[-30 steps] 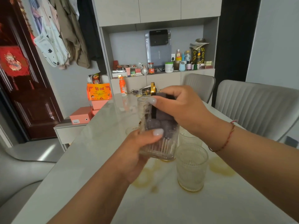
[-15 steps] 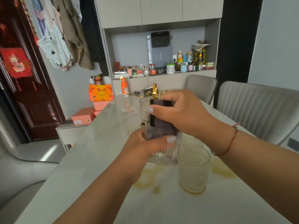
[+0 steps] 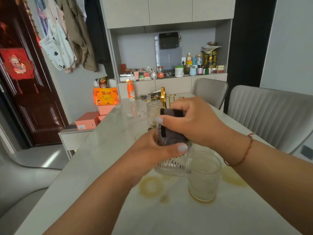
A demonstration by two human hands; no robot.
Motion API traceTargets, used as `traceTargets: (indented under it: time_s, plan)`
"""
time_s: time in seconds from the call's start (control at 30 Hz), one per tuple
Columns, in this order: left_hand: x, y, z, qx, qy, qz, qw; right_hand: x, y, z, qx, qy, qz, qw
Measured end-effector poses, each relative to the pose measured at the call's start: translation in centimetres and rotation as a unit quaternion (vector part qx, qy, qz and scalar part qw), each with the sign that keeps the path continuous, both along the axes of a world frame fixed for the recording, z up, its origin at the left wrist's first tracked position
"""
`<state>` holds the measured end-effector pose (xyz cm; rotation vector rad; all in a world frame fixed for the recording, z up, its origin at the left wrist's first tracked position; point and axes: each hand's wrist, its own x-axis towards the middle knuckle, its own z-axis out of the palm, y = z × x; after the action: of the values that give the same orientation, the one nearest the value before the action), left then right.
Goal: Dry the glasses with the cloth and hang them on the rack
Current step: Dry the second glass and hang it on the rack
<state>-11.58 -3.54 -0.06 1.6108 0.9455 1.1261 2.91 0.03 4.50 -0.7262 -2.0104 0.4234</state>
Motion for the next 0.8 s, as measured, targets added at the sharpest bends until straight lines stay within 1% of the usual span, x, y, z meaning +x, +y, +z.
traceTargets:
  time_s: [0.07,0.13,0.3,0.4,0.5,0.57,0.6,0.8]
  plan:
    - [0.3,0.0,0.2,0.013,0.004,0.023,1.000,-0.5,-0.2,-0.3,0.027,-0.018,-0.016,0.999]
    - [0.1,0.0,-0.2,0.006,-0.026,0.016,1.000,-0.6,-0.2,-0.3,0.030,-0.012,-0.005,0.999]
    - [-0.4,-0.6,-0.3,-0.048,-0.119,-0.064,0.990,-0.1,-0.1,-0.3,-0.022,0.061,0.102,0.993]
    - [-0.7,-0.6,-0.7,-0.081,-0.207,-0.130,0.966,0.2,0.0,-0.3,-0.067,0.084,0.167,0.980]
    - [-0.8,-0.4,-0.8,-0.097,-0.287,-0.210,0.929,0.6,-0.1,-0.2,-0.113,0.097,0.238,0.960]
    - [-0.8,-0.4,-0.7,-0.103,-0.322,-0.264,0.903,0.8,-0.2,-0.3,-0.128,0.101,0.268,0.949]
    - [-0.9,-0.3,-0.7,-0.106,-0.328,-0.274,0.898,0.8,0.0,-0.4,-0.129,0.101,0.278,0.947]
    - [-1.4,-0.6,-1.2,-0.121,-0.339,-0.214,0.908,1.3,0.8,-1.1,-0.198,0.118,0.330,0.915]
